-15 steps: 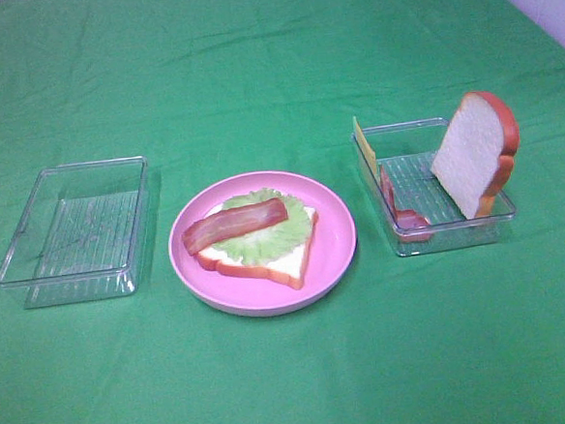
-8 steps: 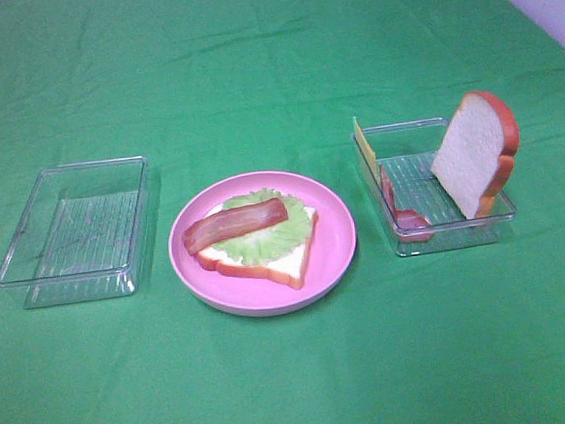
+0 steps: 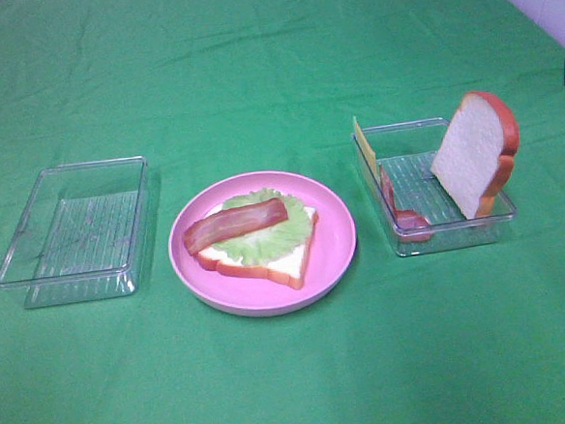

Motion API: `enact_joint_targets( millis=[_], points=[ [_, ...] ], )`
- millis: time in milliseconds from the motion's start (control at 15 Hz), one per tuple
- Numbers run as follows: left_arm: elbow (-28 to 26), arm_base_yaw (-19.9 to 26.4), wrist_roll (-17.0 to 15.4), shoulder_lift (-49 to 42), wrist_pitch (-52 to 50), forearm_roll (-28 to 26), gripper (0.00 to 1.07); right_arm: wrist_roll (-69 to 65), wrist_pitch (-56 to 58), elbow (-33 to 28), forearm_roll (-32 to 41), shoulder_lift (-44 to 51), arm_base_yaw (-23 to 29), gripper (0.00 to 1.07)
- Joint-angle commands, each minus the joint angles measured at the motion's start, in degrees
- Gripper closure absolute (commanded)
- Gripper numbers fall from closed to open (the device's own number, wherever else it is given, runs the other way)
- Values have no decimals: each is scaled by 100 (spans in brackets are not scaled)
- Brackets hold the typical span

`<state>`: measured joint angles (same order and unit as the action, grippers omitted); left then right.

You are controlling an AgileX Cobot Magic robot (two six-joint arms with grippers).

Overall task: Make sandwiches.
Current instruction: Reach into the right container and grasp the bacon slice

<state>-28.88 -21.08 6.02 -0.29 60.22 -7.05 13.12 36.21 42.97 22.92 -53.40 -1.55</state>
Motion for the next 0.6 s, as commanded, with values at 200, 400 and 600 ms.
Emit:
enact_joint_targets(
  millis=[200, 400, 600],
  points=[
    [6, -11, 11, -120, -63, -11, 27, 877, 888, 1364, 825, -1341, -40, 32],
    [6, -11, 11, -120, -63, -11, 27, 739, 1937, 2326, 819, -2487, -29, 32],
    [6, -11, 11, -120, -63, -11, 27, 470, 2252, 2813, 355, -3048, 390, 36]
  ],
)
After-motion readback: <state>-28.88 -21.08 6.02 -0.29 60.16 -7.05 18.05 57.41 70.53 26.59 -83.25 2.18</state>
